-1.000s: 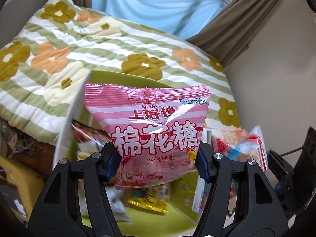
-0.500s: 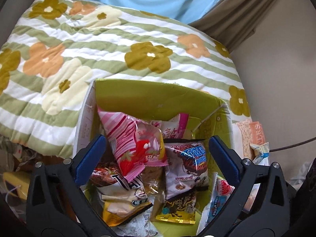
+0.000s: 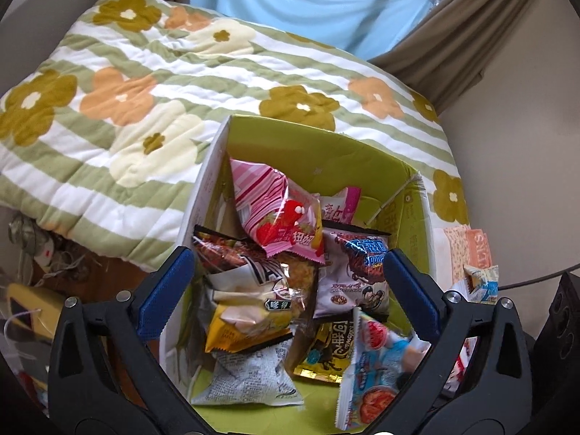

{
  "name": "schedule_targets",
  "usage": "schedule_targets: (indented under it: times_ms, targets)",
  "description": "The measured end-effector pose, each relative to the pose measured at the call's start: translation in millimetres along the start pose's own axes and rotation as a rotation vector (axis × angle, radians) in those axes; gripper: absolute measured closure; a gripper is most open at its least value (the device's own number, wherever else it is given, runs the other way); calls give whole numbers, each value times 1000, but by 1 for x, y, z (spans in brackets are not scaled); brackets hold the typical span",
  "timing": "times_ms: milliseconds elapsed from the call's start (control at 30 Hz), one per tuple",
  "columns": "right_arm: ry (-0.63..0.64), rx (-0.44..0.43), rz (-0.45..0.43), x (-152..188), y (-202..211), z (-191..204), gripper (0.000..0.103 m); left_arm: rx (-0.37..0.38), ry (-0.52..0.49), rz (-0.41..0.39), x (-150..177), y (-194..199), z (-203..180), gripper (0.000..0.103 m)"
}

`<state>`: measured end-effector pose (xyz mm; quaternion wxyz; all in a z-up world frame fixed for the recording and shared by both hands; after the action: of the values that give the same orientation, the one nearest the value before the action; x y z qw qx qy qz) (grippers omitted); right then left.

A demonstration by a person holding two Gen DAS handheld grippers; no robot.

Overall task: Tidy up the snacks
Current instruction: 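Carry both bags over the box and release them inside, then grasp the cream-orange pack with the left gripper while the right grasps the white pouch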

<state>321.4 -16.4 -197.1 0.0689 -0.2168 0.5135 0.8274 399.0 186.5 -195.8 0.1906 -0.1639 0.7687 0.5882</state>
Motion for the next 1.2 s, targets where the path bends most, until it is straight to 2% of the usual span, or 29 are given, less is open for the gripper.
schedule_targets:
  times_ms: [133, 267, 333, 567, 633, 800, 1000, 1200]
  targets:
    - [34, -26, 14, 5, -5, 9, 32, -26, 15, -20, 8, 12, 0, 0]
    - [62, -22, 7, 12, -6, 13, 8, -41, 27, -29, 17, 19, 1, 0]
    - [82, -20, -31, 18, -1, 15, 1, -49, 24, -33, 23, 23, 0, 0]
    - [85, -19, -113, 30, 13, 12, 1, -49, -17, -57, 36, 32, -9, 0]
    - [65, -14, -122, 34, 18, 12, 1, -42, -23, -100, 38, 40, -14, 0]
    - [53, 16, -142, 40, 32, 9, 1, -10, -55, -142, 40, 53, -26, 0]
    - [-9, 83, -264, 51, 64, -9, 1, 7, -108, -199, 43, 69, -56, 1]
    - [-70, 97, -342, 58, 103, -44, 1, 20, -151, -223, 48, 74, -110, 0]
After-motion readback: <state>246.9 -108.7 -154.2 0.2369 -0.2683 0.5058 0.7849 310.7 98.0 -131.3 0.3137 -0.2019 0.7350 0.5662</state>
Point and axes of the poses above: each gripper's, at about its wrist camera, not at the fingertips, and y roughly against the way its jaws point, z to its left, x to its underside, the point moved 3 cm from there along -y, roughly the way its jaws point, and after that the axes turned 10 degrees about -y, right-handed, at the moved point
